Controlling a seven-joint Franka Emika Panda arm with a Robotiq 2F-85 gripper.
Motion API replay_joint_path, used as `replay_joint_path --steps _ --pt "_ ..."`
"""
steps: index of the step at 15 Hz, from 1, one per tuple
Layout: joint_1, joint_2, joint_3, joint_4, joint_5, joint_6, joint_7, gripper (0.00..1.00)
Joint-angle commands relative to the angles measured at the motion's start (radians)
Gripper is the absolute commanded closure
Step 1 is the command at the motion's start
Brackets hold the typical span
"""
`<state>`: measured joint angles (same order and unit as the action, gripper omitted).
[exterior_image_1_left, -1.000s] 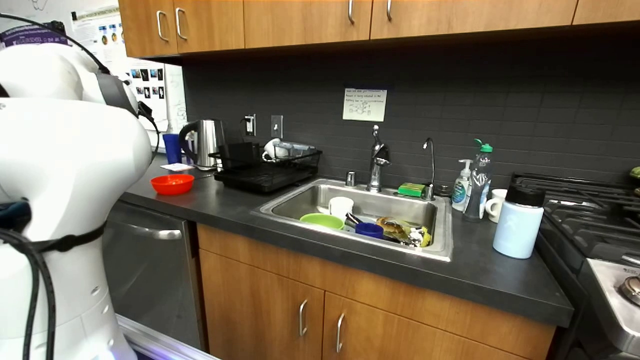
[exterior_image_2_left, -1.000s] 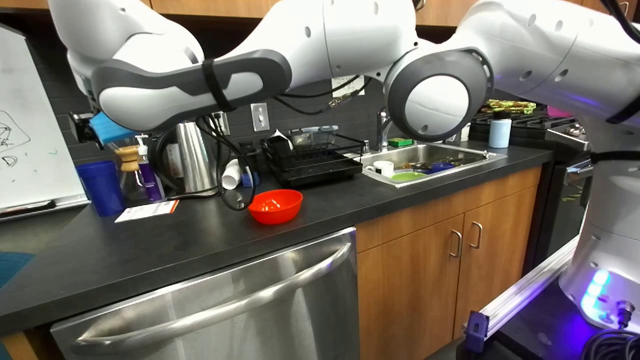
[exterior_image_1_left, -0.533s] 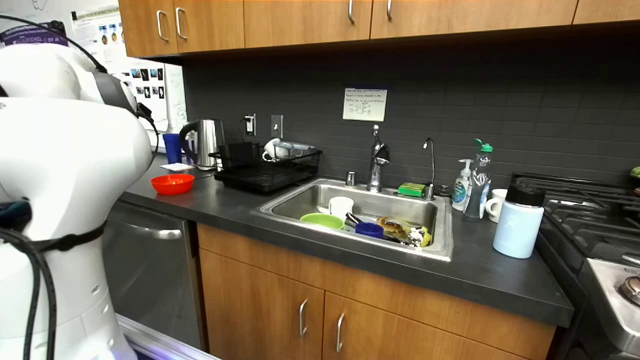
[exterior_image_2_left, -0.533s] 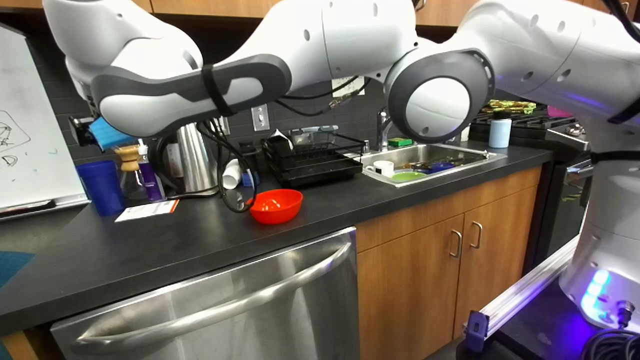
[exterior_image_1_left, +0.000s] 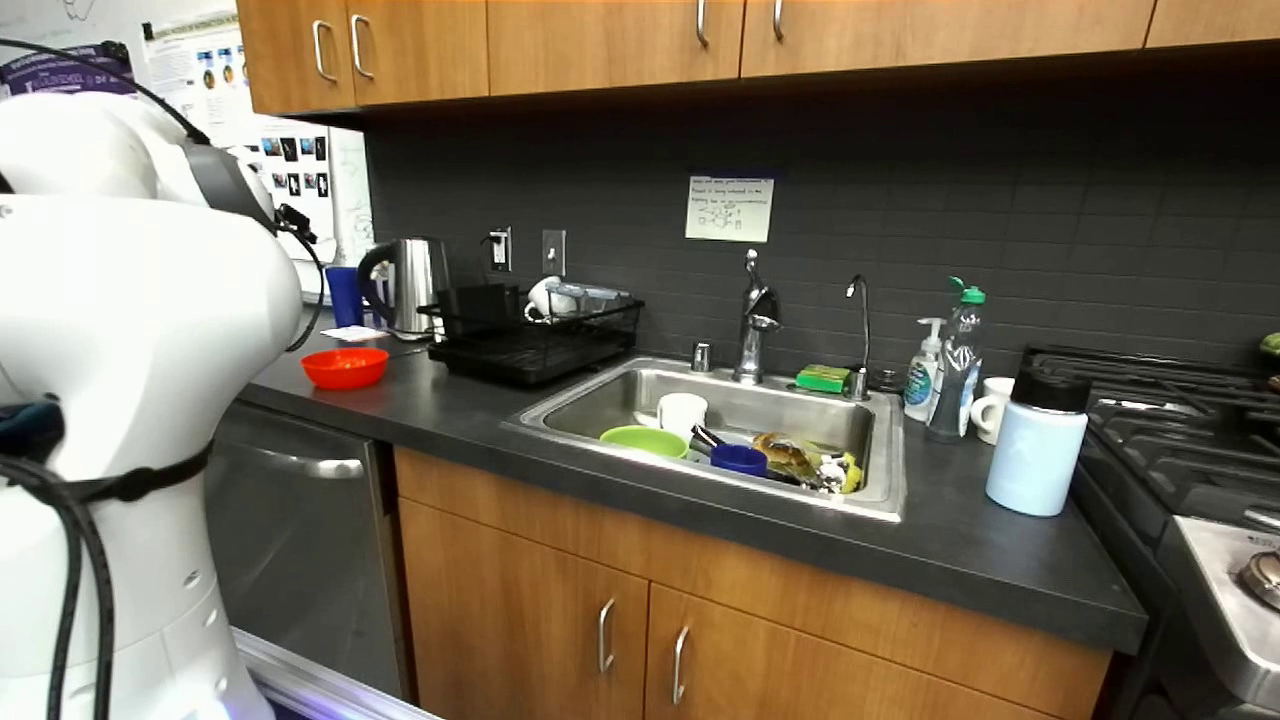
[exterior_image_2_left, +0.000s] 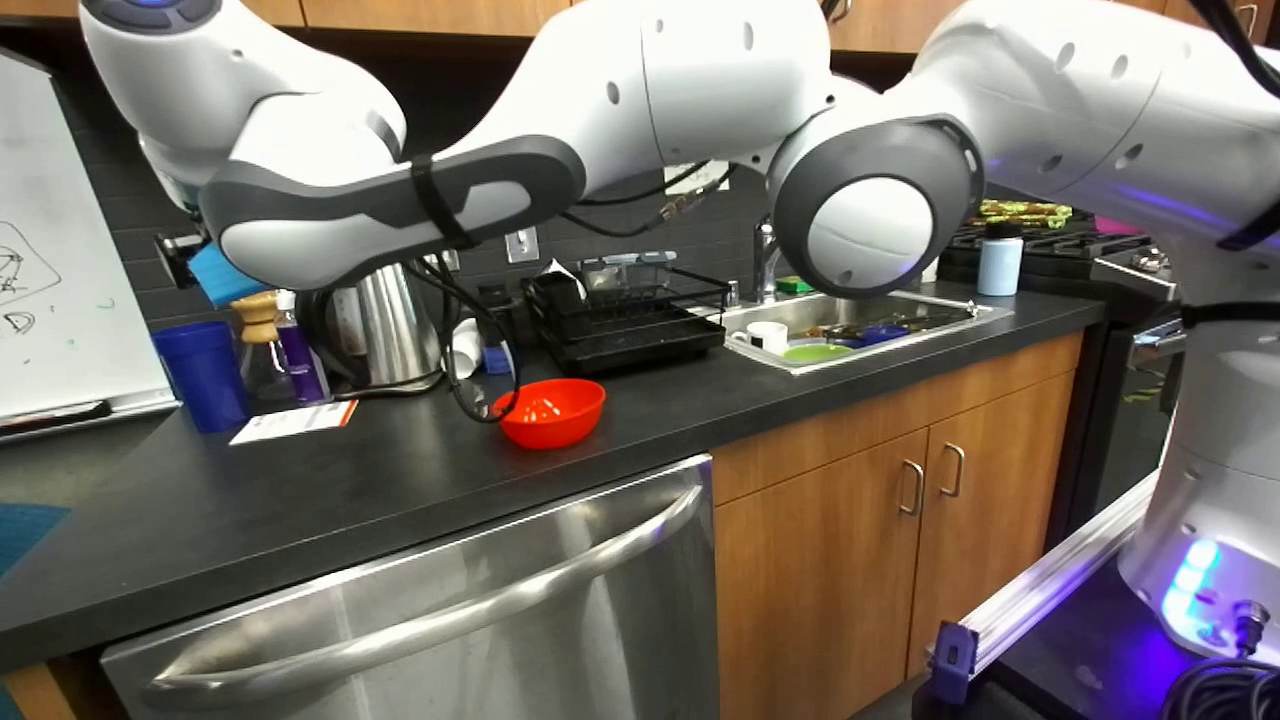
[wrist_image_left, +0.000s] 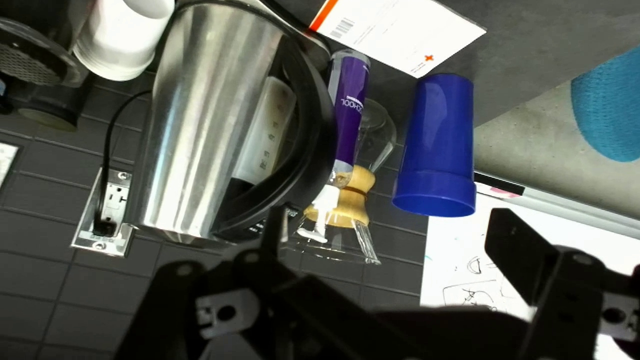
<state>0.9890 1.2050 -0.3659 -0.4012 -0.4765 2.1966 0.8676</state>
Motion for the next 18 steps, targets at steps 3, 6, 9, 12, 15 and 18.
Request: replay_joint_path --steps 3,6,9,12,15,18 --pt "0.020 0.010 -0.060 -0.025 -0.039 -0.006 0.079 0.00" --pt "0.022 0.028 -0.069 -0.013 -0.039 -0.029 0.096 0.00" --pt "0.031 0.035 -0.090 -0.025 -0.044 -0.038 0.111 0.00" --pt "0.030 0.042 -0.107 -0.024 -0.050 -0.069 0.117 0.00" --pt "0.022 0.049 -0.132 -0.022 -0.060 -0.094 0.137 0.00" --pt "0.008 0.053 -0.157 -0.017 -0.071 -0.141 0.157 0.00"
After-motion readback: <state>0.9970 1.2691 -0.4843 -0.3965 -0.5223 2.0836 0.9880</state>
